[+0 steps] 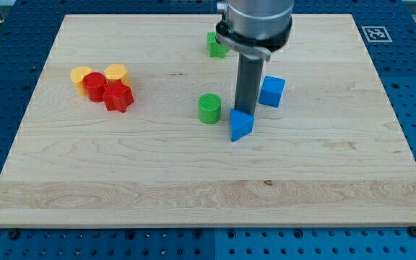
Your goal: Push the blue cube towards up
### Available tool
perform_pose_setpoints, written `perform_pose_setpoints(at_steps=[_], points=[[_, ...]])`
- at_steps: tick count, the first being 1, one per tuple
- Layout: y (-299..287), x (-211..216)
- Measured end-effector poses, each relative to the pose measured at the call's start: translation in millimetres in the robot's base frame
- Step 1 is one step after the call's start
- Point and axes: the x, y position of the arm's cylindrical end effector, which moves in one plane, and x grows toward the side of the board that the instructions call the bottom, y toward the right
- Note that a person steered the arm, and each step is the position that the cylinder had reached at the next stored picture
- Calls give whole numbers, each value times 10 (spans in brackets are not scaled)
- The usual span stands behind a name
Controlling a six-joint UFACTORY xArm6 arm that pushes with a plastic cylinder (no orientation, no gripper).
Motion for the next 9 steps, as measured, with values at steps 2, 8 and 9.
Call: perform_pose_setpoints(at_steps=[2, 8, 9], points=[[346, 245], [455, -618], [479, -718]])
